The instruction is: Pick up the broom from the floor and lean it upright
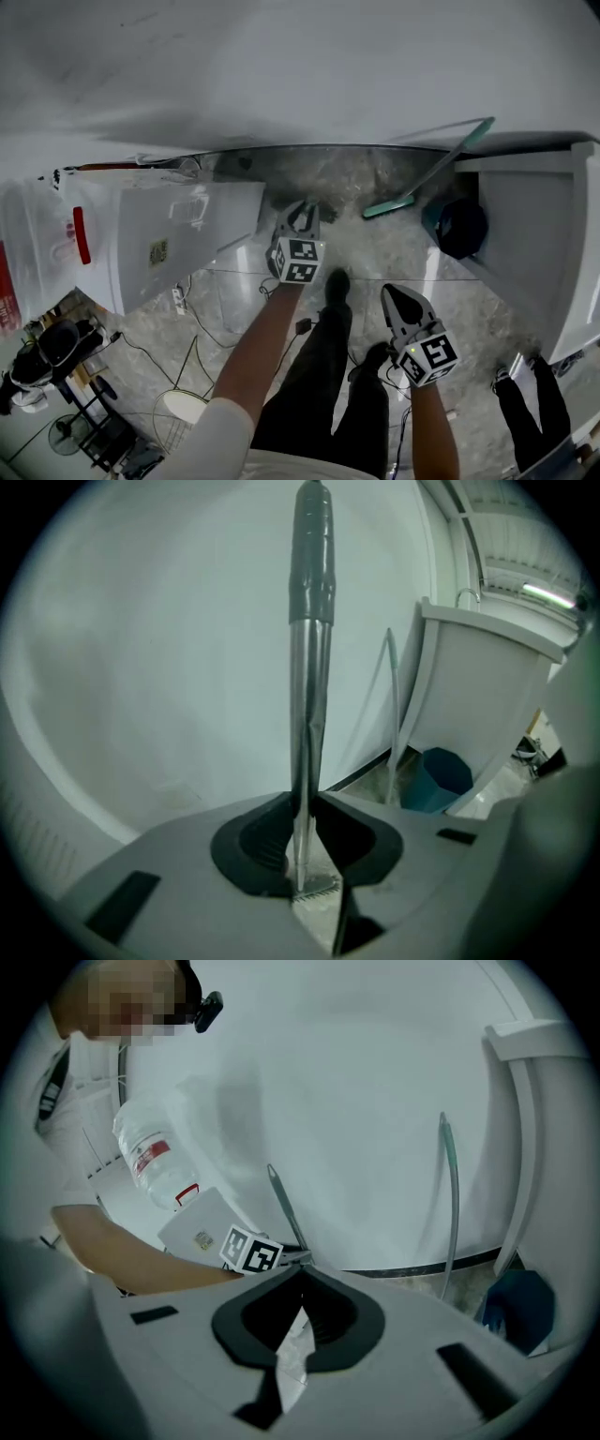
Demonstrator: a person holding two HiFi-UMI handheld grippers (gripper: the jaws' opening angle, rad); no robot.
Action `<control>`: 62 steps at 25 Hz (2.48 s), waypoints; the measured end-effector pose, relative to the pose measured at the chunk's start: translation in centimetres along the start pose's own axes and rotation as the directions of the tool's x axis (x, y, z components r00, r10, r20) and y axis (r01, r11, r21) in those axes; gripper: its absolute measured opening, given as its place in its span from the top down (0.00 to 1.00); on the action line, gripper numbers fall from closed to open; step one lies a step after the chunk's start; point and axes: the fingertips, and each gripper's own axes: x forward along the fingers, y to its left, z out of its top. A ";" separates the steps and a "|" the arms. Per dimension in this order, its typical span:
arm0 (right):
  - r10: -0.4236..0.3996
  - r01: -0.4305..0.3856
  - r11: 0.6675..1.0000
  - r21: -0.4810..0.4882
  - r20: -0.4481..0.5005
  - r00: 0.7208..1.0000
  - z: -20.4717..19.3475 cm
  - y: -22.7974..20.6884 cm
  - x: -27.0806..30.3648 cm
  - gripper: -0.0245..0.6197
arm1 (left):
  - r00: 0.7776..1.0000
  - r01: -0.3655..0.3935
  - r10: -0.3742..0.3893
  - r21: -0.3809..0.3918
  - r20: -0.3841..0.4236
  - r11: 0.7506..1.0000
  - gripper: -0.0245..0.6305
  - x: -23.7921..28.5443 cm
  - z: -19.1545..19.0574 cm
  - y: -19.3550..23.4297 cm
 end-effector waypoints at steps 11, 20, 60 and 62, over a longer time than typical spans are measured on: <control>-0.035 0.035 0.998 0.043 -0.008 0.999 2.1 -3.3 1.4 0.96 | 0.997 -0.071 0.067 -0.092 -0.039 0.993 0.85 7.8 4.6 7.2; -0.040 0.040 0.998 0.055 -0.001 0.999 2.8 -4.7 2.7 0.96 | 0.997 -0.074 0.071 -0.095 -0.036 0.993 0.85 9.7 5.7 9.1; -0.065 0.044 0.956 -0.291 -0.062 0.996 8.7 3.5 -10.2 0.96 | 0.988 -0.033 0.060 -0.179 0.145 0.983 0.88 -16.5 12.4 3.4; -0.070 0.045 0.953 -0.299 -0.073 0.995 10.0 4.7 -12.3 0.96 | 0.988 -0.033 0.061 -0.189 0.144 0.981 0.89 -20.3 13.0 2.2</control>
